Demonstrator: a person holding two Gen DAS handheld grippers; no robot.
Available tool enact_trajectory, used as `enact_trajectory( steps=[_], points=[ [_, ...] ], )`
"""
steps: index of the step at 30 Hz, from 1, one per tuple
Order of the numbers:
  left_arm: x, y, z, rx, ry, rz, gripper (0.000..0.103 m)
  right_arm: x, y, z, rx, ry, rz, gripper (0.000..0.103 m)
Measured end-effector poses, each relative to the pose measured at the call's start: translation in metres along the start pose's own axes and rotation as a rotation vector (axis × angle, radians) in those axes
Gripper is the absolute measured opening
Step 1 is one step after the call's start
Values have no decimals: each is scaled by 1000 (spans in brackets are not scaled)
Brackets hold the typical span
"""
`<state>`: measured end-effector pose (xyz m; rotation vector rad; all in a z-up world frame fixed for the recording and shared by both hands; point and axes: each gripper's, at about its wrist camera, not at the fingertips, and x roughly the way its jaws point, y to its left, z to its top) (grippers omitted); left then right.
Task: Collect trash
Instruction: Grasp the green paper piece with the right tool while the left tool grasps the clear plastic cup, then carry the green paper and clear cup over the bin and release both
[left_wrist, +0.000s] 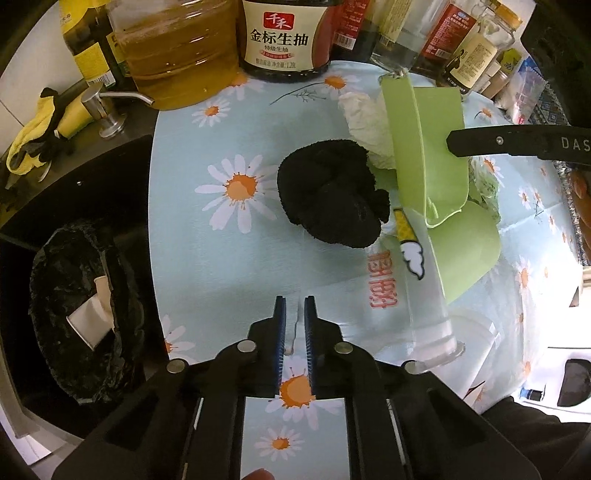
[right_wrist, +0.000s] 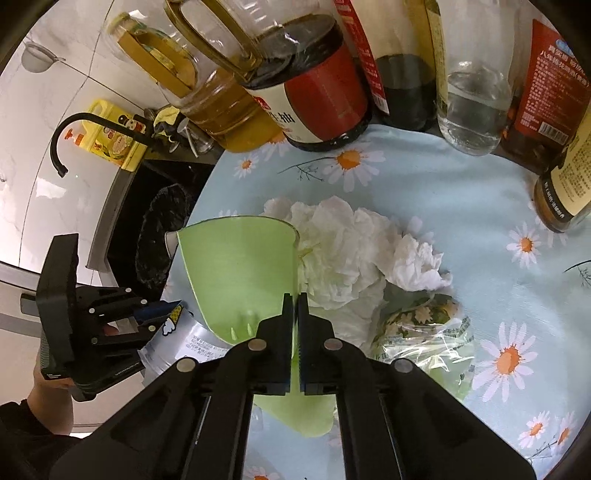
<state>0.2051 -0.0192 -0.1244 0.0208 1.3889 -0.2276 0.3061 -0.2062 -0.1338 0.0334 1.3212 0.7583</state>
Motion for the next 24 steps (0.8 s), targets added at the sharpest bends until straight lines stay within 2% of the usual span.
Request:
enact_trajectory(
  steps=[3, 11, 24],
  points=[
    [-4, 4, -1, -4, -13, -7, 2, -5, 2, 0, 2, -8, -5, 3],
    [-18, 11, -4, -8, -43, -20, 2, -15, 12, -1, 3, -23, -13, 3],
    [-43, 37, -30, -37, -95, -34, 1, -16, 54, -3, -25, -30, -36, 3]
  ],
)
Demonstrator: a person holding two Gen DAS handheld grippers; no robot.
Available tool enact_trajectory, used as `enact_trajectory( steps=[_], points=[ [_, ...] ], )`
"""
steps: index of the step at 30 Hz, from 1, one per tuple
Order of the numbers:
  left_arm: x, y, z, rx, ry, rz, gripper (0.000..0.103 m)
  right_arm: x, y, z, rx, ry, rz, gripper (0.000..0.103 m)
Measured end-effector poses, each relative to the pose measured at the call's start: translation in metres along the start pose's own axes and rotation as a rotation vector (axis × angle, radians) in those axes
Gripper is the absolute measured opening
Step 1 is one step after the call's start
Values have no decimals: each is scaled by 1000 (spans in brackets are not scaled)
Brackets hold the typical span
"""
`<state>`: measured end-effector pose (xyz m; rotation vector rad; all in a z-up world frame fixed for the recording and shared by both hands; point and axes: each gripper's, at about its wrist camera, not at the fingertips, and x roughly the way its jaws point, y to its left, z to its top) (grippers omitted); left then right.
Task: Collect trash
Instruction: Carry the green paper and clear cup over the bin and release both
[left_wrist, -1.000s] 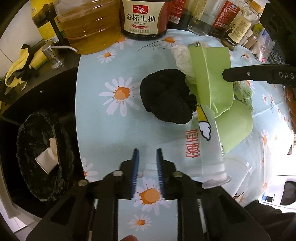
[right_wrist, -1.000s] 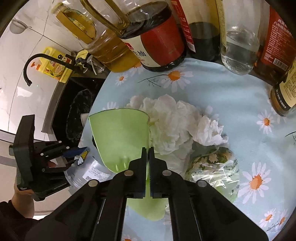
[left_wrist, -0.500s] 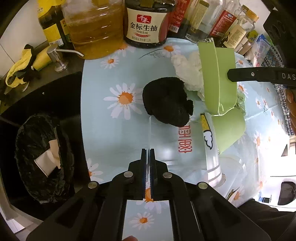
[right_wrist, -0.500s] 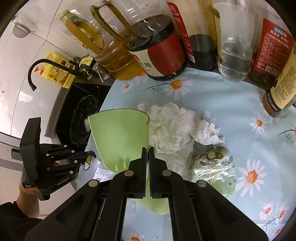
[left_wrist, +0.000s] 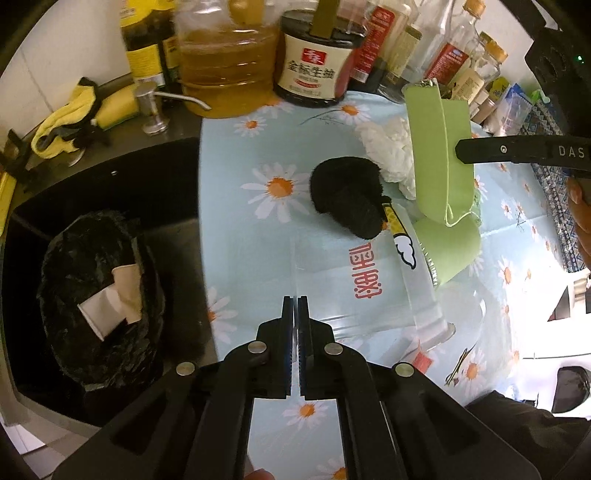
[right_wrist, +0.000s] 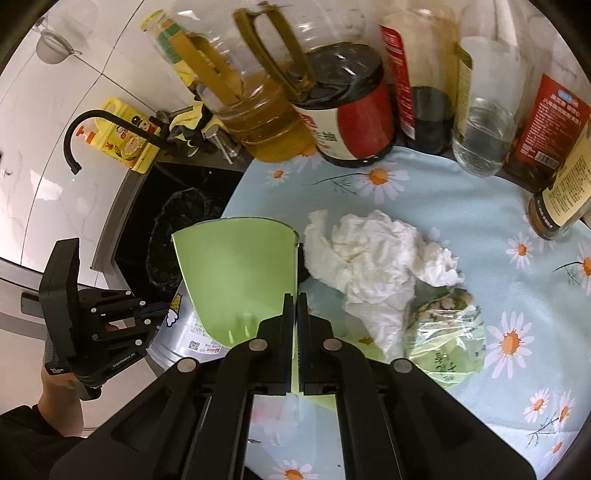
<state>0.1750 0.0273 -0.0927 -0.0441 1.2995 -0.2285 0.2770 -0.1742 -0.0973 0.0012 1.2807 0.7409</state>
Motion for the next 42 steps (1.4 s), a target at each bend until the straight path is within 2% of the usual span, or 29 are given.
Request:
enact_trajectory(
  steps=[11, 25, 33, 42],
  points=[
    [-27, 52, -27, -61, -35, 17, 1, 21, 51, 10, -40, 11, 0, 3],
    [-52, 152, -61, -155, -57, 61, 1, 92, 142, 35, -108, 61, 36, 3],
    [-60, 211, -70, -221, -55, 97, 1, 140, 187, 69, -144, 103, 55, 3],
    [-56, 267, -67, -291, -46, 130, 1, 195, 217, 105, -170, 182, 67, 3]
  ],
)
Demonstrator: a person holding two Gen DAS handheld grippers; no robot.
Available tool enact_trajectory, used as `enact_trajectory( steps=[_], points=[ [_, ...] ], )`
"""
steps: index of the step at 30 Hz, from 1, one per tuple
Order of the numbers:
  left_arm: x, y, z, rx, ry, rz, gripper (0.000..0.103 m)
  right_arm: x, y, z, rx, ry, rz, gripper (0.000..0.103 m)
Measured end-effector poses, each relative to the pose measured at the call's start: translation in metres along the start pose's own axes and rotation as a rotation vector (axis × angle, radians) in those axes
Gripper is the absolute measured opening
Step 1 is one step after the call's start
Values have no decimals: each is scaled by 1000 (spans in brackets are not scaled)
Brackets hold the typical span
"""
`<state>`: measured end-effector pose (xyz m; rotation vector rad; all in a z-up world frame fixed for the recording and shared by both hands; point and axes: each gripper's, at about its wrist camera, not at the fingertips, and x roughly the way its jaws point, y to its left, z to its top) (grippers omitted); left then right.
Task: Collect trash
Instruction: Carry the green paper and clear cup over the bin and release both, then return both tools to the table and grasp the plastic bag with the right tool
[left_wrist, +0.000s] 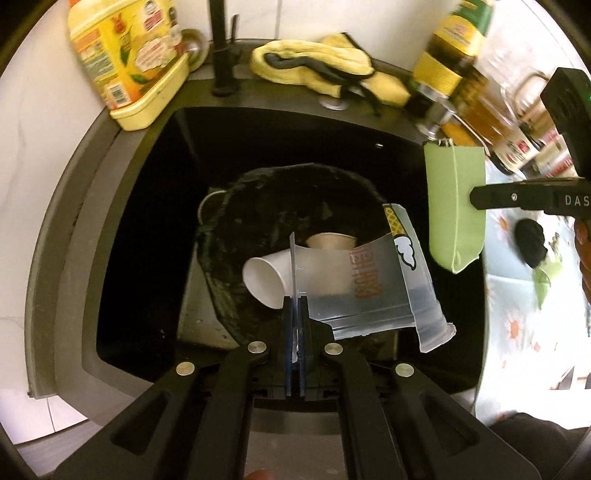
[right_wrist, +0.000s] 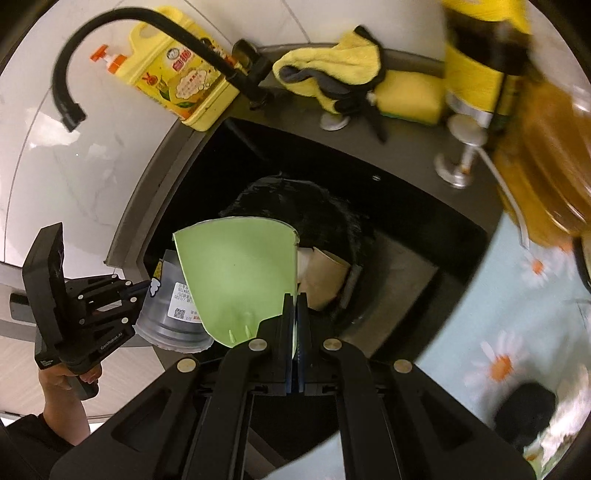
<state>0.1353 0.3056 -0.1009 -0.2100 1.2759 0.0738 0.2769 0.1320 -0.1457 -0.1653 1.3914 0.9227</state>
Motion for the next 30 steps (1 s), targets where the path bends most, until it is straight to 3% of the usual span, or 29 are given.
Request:
enact_trajectory(
  steps=[3, 4, 5, 7, 8, 27, 30],
  points=[
    [8, 10, 6, -19, 13, 10, 4, 12, 4, 11, 0, 19, 4, 3],
    [10, 13, 8, -28, 18, 15, 6, 15, 4, 14, 4, 23, 12, 8],
    [13, 16, 10, -35, 24, 12, 10, 18, 4, 18, 7, 36, 26, 22],
    [17, 18, 13, -35, 32, 17, 28, 20, 5, 22, 8, 38, 28, 34],
    [18, 18, 13, -37, 35, 20, 32, 21, 5, 24, 7, 41, 26, 36],
    [-3, -22, 4, 30, -8, 9, 34, -29, -15, -23, 77, -38, 8, 36],
    [-7, -35, 2, 54, -18, 7, 38, -43, -23, -37, 103, -60, 5, 42]
  ],
)
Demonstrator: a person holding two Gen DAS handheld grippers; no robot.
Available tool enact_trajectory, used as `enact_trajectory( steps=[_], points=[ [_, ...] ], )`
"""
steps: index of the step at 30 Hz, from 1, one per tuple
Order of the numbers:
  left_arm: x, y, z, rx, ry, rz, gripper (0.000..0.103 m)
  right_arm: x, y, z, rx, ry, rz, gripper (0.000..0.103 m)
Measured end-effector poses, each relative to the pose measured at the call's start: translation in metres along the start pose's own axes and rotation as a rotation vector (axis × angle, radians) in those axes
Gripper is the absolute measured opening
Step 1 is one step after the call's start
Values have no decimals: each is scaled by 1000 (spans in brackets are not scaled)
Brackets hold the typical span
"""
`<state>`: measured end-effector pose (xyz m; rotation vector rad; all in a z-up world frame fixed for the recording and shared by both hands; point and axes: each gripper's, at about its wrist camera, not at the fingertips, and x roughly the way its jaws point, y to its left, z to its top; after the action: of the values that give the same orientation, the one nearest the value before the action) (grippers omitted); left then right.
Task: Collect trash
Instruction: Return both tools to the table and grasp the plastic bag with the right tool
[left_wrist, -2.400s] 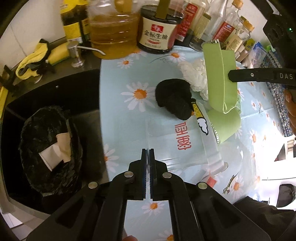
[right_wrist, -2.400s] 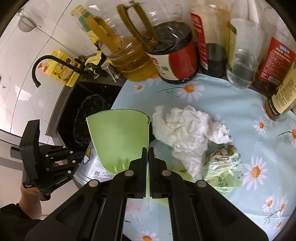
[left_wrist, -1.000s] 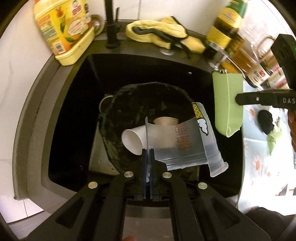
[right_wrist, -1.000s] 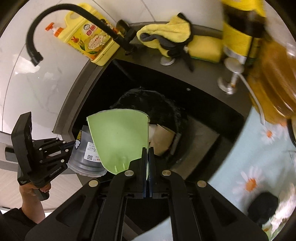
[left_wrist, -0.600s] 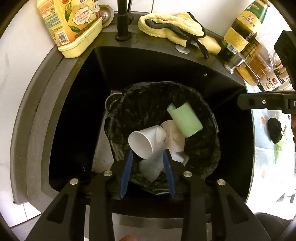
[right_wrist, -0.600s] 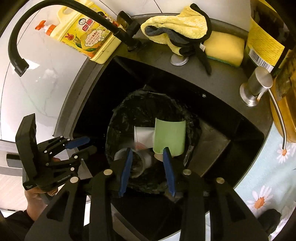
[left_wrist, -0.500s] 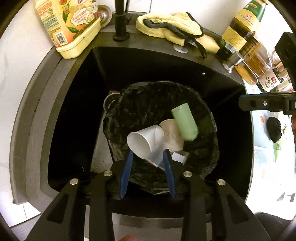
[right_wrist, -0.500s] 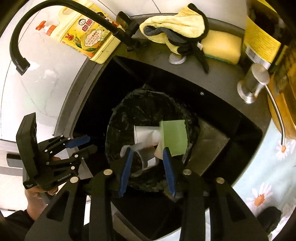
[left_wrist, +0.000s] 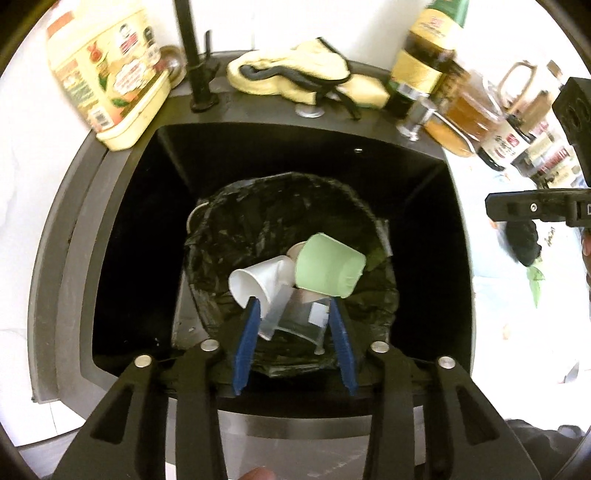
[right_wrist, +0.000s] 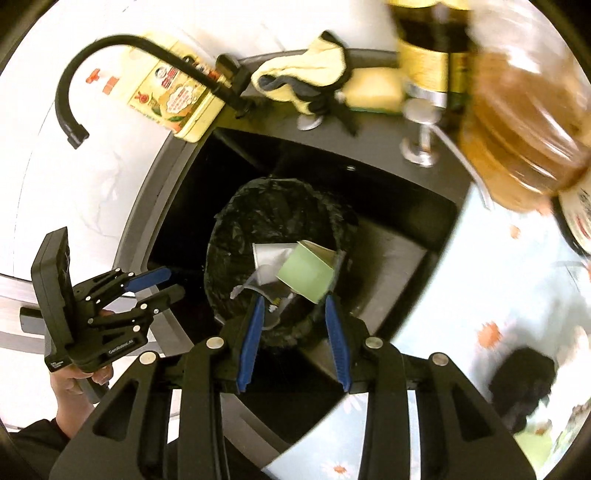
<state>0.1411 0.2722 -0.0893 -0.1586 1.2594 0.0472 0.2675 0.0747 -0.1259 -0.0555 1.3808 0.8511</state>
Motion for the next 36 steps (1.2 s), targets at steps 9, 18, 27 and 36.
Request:
enact_trajectory(
  steps=[9, 18, 27, 36],
  points=[
    [-7, -65, 1, 95, -3, -30, 52, -65, -63, -49, 100, -87, -56, 53],
    [-20, -156, -3, 188, -9, -83, 66, -125, -141, -99, 168, -86, -144, 73],
    [-23, -244, -23, 275, 12, -121, 73, -163, -192, -130, 171, -75, -179, 80],
    [-8, -302, -48, 401, 68, -97, 75, -179, -226, -150, 164, -66, -169, 80]
  ],
)
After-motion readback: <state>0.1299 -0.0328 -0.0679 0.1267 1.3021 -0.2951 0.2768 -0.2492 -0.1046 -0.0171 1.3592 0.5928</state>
